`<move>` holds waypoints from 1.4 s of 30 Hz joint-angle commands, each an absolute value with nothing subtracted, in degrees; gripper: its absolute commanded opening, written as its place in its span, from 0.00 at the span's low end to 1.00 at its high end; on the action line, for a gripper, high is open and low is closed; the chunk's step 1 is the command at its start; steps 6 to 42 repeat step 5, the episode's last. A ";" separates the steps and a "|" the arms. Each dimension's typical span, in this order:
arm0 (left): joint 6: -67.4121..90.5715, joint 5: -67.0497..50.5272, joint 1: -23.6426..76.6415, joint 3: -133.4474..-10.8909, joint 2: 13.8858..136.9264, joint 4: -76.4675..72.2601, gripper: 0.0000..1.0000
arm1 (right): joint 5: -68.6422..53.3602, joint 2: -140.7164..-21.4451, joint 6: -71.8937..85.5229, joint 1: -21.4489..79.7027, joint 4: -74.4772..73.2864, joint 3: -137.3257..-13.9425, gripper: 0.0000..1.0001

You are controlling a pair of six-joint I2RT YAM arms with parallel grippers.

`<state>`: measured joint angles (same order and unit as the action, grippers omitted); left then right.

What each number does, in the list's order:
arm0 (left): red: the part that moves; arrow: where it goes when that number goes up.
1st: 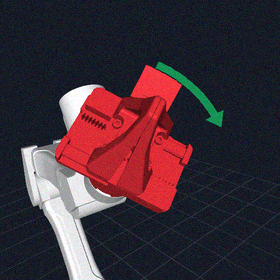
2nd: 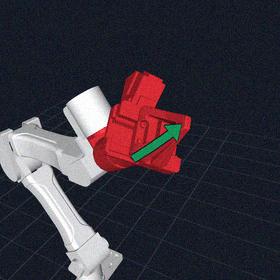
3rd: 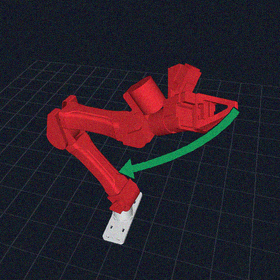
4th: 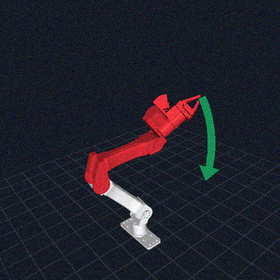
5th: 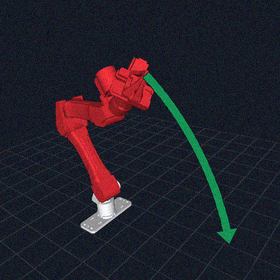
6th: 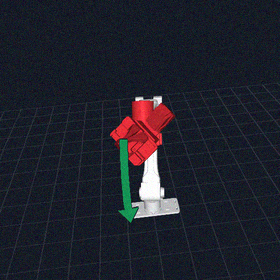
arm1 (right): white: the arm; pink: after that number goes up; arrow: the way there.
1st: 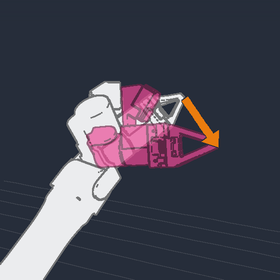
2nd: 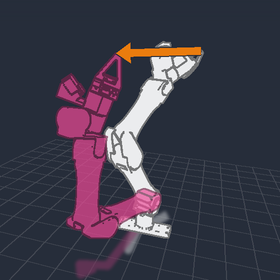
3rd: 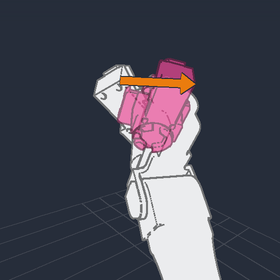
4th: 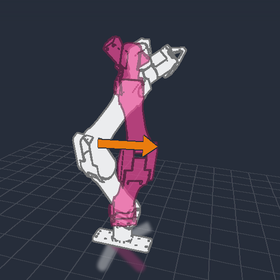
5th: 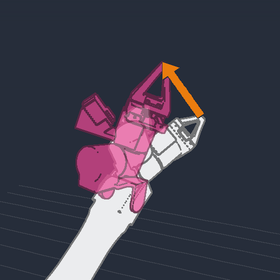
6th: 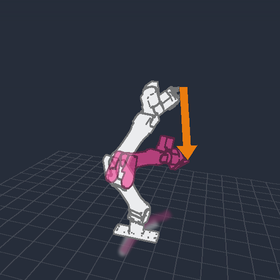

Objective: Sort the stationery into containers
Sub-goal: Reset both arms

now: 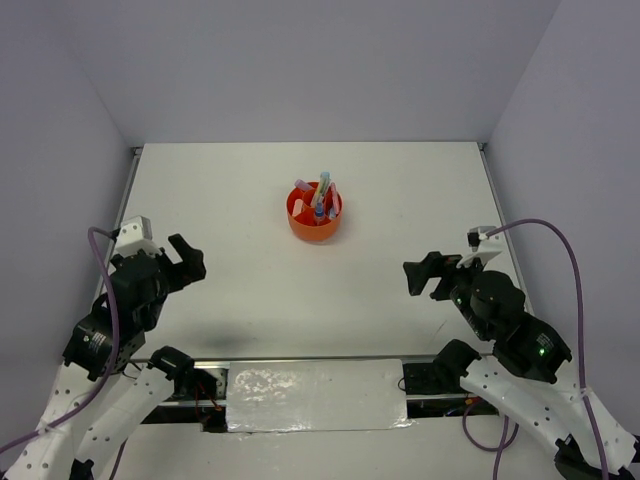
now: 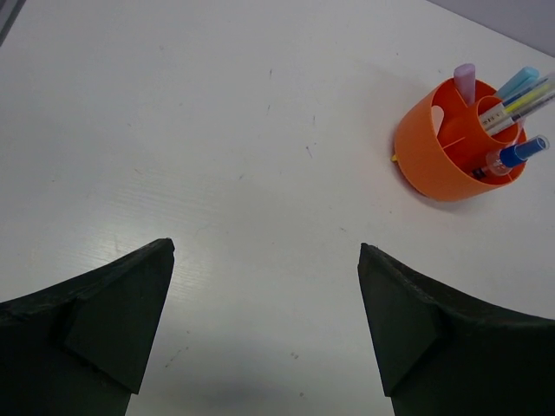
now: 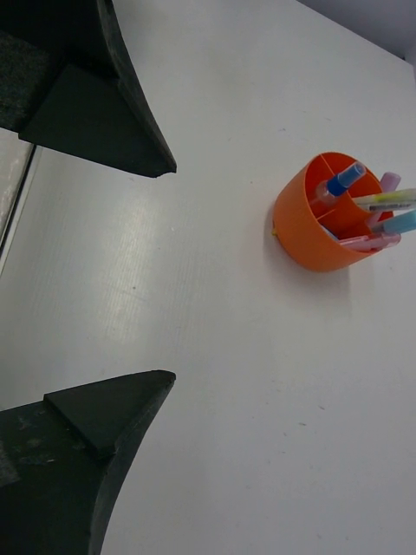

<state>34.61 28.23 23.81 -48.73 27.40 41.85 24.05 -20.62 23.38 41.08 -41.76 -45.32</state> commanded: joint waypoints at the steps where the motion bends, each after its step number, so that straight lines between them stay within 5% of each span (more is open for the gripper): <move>1: 33.31 27.07 23.99 -48.69 26.89 38.85 0.99 | 24.79 -20.92 23.91 40.87 -42.19 -45.79 1.00; 42: 33.22 26.72 23.99 -48.69 27.60 38.85 0.99 | 26.01 -21.18 24.70 40.78 -42.89 -46.14 1.00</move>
